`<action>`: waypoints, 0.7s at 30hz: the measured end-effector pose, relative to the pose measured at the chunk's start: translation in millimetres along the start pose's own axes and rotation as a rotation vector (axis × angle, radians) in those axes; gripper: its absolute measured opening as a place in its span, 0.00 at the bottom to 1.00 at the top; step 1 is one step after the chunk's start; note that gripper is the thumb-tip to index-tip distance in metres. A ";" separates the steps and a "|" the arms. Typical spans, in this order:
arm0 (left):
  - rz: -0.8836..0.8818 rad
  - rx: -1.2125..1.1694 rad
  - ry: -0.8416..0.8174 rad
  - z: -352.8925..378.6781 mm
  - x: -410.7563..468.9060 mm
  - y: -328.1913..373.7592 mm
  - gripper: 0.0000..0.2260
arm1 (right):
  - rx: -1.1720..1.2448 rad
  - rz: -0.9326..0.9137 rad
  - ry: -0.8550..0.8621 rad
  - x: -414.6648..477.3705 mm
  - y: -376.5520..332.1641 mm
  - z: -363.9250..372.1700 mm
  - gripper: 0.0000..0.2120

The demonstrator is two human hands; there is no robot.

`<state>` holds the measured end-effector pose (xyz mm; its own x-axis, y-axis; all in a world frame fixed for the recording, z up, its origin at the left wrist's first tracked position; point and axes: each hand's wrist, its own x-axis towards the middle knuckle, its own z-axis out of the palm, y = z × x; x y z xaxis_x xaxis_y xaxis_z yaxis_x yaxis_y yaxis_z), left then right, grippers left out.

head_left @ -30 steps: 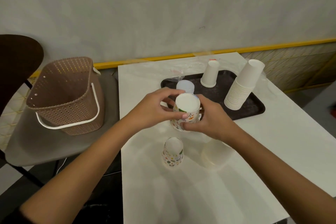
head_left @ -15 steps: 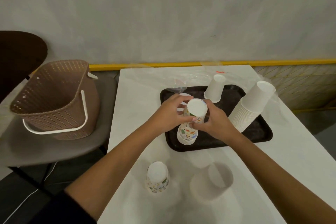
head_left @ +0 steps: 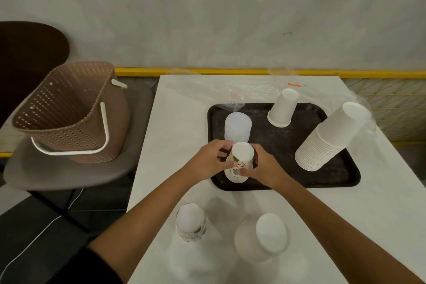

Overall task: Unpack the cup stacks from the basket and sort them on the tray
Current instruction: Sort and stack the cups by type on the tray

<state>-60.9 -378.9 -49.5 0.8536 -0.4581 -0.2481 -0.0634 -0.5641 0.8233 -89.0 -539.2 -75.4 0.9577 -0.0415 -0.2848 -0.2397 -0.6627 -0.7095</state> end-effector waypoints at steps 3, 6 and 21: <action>-0.008 0.008 0.011 -7.4 -10.7 -4.0 0.25 | 0.020 0.029 0.000 -4.2 -2.1 -5.6 0.33; -0.012 -0.004 0.019 -19.5 -23.4 -7.5 0.24 | 0.009 -0.002 0.046 -14.5 -13.7 -18.2 0.33; -0.014 -0.055 -0.135 -74.0 -95.1 -51.3 0.12 | 0.142 -0.134 0.157 -121.2 -95.4 7.7 0.27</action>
<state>-100.6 -255.6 -30.3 0.7766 -0.5408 -0.3231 -0.0207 -0.5345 0.8449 -183.4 -465.2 21.9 0.9928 -0.0830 -0.0866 -0.1183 -0.5590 -0.8207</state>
